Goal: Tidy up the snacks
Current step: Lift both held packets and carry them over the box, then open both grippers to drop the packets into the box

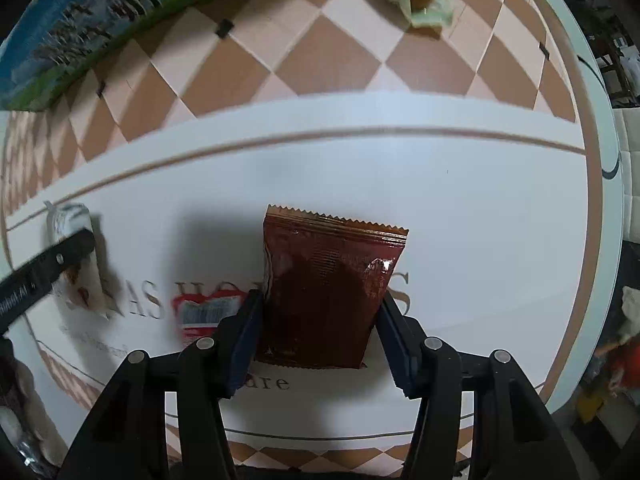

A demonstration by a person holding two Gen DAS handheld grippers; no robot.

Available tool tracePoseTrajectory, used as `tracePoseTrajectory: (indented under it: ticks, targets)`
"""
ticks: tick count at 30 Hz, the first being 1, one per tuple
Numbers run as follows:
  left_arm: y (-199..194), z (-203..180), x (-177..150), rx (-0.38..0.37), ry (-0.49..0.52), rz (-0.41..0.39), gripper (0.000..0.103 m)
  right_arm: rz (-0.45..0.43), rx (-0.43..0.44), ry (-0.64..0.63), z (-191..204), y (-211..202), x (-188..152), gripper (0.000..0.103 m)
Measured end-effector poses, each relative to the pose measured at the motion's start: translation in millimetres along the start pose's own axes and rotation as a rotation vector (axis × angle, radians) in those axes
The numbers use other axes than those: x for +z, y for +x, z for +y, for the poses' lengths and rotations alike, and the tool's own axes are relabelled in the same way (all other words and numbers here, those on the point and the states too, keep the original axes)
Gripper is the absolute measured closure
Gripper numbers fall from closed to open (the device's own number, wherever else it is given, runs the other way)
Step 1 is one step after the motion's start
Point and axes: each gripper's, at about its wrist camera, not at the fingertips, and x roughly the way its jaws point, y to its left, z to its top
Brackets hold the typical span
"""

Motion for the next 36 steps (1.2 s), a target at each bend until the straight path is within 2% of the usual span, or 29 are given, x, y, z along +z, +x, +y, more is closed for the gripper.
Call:
tracePoseTrajectory:
  ticks: [5,10,14,18,24,29,36]
  targets:
    - [-70.2,-6.2,11.2,-0.075,0.005,-0.102,0.032,-0.064,0.094,-0.024,6.8,-53.3,17.2,0.044]
    - [-141.2,-10.4,50.6,-0.153,0.038,-0.207,0.032,-0.162,0.175,-0.088,27.0,-124.9,52.4,0.044]
    - [-159.9,-13.5,95.6,-0.166,0.054,-0.248,0.032,-0.228,0.226,-0.129,45.2,-172.2,90.9,0.044]
    - [-169.5,-16.6,155.3,-0.143,0.057,-0.265,0.032,-0.291,0.212,-0.157,60.9,-204.3,137.6,0.044]
    - [-147.4,-10.7,232.1,-0.116,0.056,-0.229,0.032,-0.305,0.191,-0.163,95.3,-206.9,203.1,0.044]
    - [-123.8,-7.3,267.8,-0.094,0.053,-0.192,0.032,-0.283,0.151,-0.170,115.0,-183.4,246.5,0.044]
    - [-94.3,-3.8,286.6,-0.083,0.043,-0.127,0.032,-0.216,0.127,-0.149,118.3,-139.1,288.3,0.044]
